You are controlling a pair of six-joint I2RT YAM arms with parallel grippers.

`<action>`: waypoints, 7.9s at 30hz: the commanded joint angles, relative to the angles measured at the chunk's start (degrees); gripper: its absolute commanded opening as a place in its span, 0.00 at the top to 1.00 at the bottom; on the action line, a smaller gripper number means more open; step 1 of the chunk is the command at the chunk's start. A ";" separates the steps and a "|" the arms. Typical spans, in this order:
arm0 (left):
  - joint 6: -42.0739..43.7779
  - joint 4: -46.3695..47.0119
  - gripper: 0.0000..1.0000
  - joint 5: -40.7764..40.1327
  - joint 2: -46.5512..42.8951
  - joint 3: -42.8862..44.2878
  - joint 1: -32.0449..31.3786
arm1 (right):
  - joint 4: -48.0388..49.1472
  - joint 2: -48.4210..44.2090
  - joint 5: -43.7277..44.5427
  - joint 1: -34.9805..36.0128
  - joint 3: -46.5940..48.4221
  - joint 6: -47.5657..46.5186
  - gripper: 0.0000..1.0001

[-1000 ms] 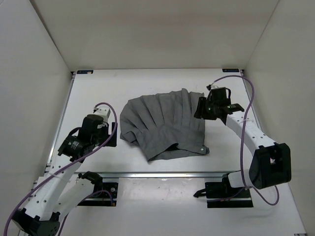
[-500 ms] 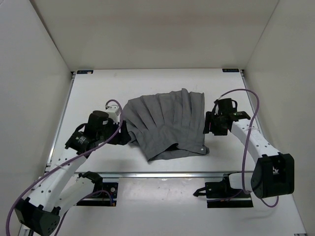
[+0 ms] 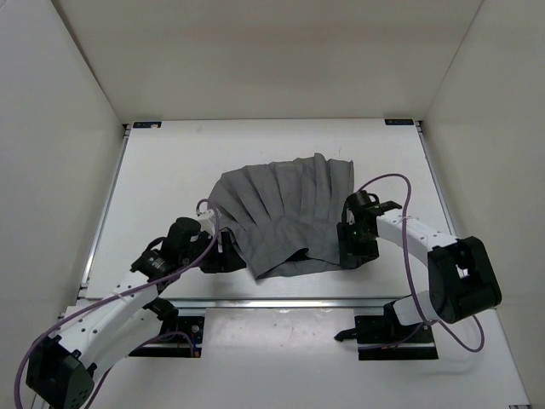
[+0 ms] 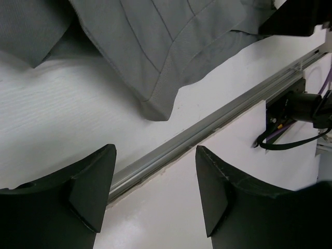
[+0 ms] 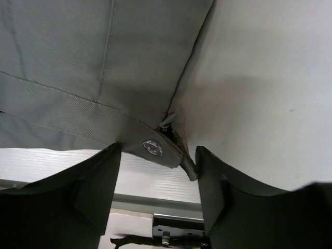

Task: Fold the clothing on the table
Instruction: Flatten the skirt out, then fold the skirt

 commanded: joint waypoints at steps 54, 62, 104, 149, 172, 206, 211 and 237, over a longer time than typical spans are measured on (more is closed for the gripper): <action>-7.68 -4.73 1.00 -11.70 -12.02 16.20 13.30 | 5.03 -34.00 -40.75 -14.79 9.76 -7.27 1.00; -1.64 6.95 1.00 -7.05 13.95 32.60 19.97 | 25.52 -9.88 -48.75 -11.19 22.23 0.58 1.00; -9.70 -1.47 1.00 -6.08 -7.88 -8.40 14.09 | 13.13 -34.87 -39.86 -9.34 -21.06 12.87 1.00; -7.42 13.90 0.98 -6.52 27.87 18.23 27.00 | 49.33 5.34 -46.38 -17.70 5.29 12.70 1.00; -0.04 8.37 0.22 -6.16 34.32 21.16 26.13 | 26.05 9.79 -17.54 -18.12 13.66 7.51 0.33; -7.59 18.90 0.23 -19.96 25.42 -0.57 24.63 | 39.22 13.81 -23.07 -13.64 -1.12 11.99 0.83; -7.07 21.71 0.48 -17.35 32.70 2.59 23.84 | 38.45 13.64 -23.97 -14.96 -1.55 11.82 1.00; -12.34 30.95 1.00 -10.56 46.69 6.72 7.05 | -1.37 9.06 -13.76 -4.44 37.78 -17.28 1.00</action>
